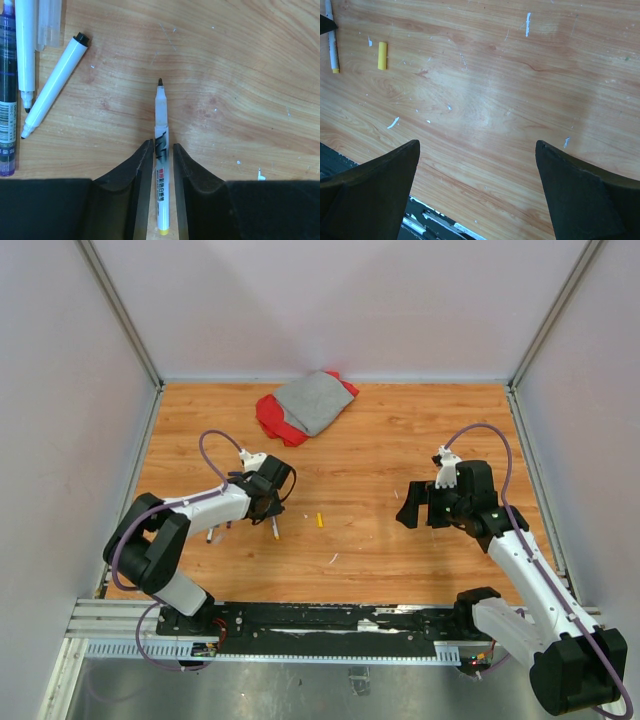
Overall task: Insert the pens into the pen caps
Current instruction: Pick up the pen from the center of the board.
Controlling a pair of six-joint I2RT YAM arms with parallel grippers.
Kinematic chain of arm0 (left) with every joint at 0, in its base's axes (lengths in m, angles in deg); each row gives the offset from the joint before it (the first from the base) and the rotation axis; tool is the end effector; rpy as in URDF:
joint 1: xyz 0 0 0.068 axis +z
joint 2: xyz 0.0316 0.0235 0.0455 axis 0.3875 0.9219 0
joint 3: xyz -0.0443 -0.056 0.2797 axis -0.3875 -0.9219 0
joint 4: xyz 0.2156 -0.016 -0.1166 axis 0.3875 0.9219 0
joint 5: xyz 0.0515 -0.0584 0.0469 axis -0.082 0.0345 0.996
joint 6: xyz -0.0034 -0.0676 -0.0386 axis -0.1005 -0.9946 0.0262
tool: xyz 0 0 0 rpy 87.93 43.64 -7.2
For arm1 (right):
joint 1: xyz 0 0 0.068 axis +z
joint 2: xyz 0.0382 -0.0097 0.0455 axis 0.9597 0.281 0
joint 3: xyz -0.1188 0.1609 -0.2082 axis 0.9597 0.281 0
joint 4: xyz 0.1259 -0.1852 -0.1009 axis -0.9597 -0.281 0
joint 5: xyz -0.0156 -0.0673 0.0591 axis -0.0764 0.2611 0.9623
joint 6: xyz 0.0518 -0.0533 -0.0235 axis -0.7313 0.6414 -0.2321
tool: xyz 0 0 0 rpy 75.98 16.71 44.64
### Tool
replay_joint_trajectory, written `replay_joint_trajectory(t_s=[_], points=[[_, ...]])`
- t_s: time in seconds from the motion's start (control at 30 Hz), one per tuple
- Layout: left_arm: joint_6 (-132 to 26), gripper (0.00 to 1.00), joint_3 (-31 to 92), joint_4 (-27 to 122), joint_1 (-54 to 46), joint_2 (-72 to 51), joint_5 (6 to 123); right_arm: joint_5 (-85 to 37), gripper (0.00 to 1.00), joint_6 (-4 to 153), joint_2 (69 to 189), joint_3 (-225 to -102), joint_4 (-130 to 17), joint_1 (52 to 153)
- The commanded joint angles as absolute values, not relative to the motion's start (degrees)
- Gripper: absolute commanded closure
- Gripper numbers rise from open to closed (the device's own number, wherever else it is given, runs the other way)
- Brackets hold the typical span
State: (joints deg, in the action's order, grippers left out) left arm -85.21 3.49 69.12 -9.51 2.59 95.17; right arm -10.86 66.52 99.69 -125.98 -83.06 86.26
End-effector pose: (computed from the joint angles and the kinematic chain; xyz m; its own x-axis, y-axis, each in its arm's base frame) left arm 0.2515 -0.1292 0.1594 -0.7865 -0.2598 -0.5603 -0.2685 0.9608 -0.0687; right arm 0.1756 0.0632 0.2482 -0.7365 0.0786 -0.6719 -0.2856 0.8642 0.4142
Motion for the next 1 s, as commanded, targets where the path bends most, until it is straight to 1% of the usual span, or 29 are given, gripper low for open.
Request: replay_joint_trajectory(t_s=[0.0, 0.1, 0.33, 0.53, 0.67, 0.87, 0.97], points=[[-84.89, 0.72, 2.36, 67.15, -9.02, 4.42, 94.98, -10.61, 0.01, 66.96, 99.28, -125.57, -83.28, 85.47], [-84.85, 0.74, 2.16, 66.82, -8.95, 5.03, 94.9, -10.61, 0.01, 66.96, 99.28, -125.65, -83.24, 85.46], [-84.55, 0.84, 1.99, 66.69, -8.93, 4.73, 95.21, -10.7, 0.01, 67.03, 99.2, -125.63, -83.31, 85.46], [-82.98, 0.99, 2.29, 67.33, -8.94, 2.84, 96.28, -10.68, 0.02, 65.34, 98.81, -125.6, -83.25, 85.48], [-82.43, 0.99, 1.35, 66.17, -8.93, -0.23, 96.24, -14.05, 0.02, 63.04, 97.34, -125.74, -83.42, 85.42], [-79.54, 0.99, 0.51, 64.2, -9.35, -6.87, 94.18, -22.54, 0.02, 59.3, 93.87, -125.83, -83.44, 85.37], [-78.53, 0.99, 0.07, 63.54, -10.6, -10.61, 93.97, -21.9, 0.0, 59.3, 92.53, -124.74, -81.93, 85.37]])
